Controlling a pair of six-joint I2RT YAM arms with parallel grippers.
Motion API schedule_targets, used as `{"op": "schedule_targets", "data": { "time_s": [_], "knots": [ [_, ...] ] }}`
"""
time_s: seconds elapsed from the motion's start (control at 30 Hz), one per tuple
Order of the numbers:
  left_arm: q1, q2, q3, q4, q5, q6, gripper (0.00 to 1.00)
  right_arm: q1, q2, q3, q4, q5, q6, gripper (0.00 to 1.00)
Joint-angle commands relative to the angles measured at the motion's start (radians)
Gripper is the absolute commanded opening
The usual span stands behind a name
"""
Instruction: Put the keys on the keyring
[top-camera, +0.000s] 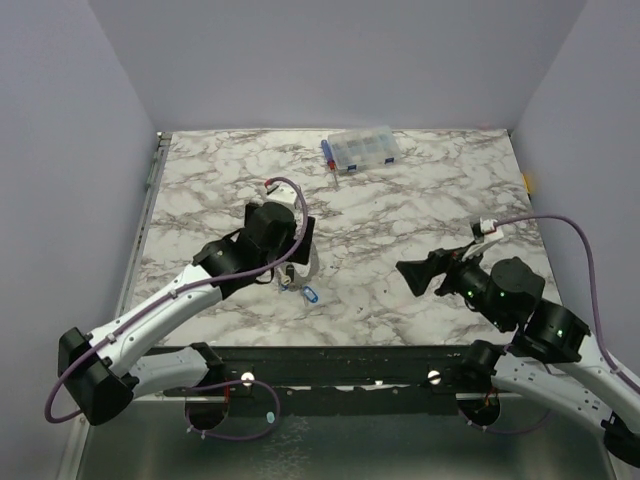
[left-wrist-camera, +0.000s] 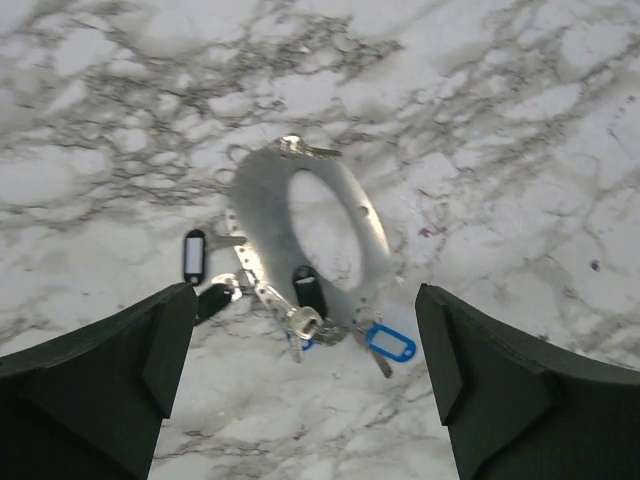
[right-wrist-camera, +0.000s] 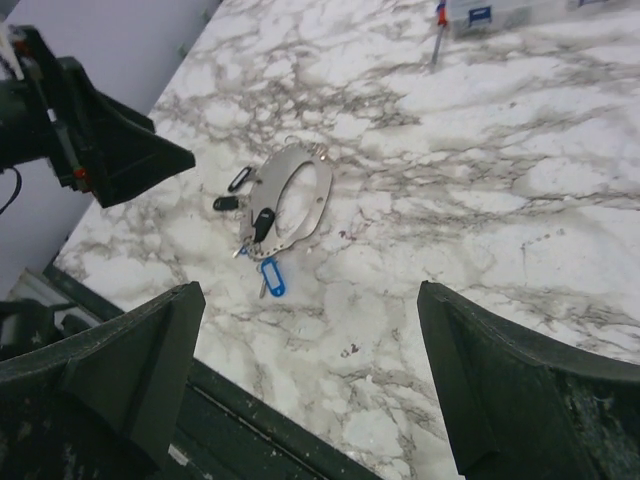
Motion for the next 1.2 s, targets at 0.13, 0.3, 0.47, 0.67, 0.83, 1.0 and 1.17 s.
{"op": "schedule_targets", "data": {
  "time_s": [0.13,0.3,0.47,0.67,0.83,1.0,1.17],
  "knots": [
    [0.005,-0.192,-0.142,0.335,-0.642,0.196,0.99,0.004,-0.081,0.094,-0.149,0.400,0.080,1.00],
    [0.057,-0.413,-0.337,0.565,-0.533,0.323,0.95,0.004,-0.171,0.139,-0.304,0.576,0.224,1.00],
    [0.064,-0.527,-0.387,0.595,-0.557,0.357,0.94,0.004,-0.265,0.165,-0.385,0.667,0.290,1.00],
    [0.072,-0.600,-0.418,0.618,-0.600,0.362,0.94,0.004,-0.310,0.167,-0.345,0.685,0.228,1.00],
    [0.081,-0.589,-0.421,0.616,-0.576,0.361,0.93,0.004,-0.294,0.165,-0.358,0.707,0.224,1.00],
    [0.097,-0.591,-0.416,0.606,-0.539,0.344,0.93,0.004,-0.290,0.161,-0.354,0.703,0.226,1.00],
    [0.111,-0.600,-0.418,0.601,-0.508,0.338,0.92,0.004,-0.295,0.170,-0.337,0.657,0.167,1.00]
  ]
}}
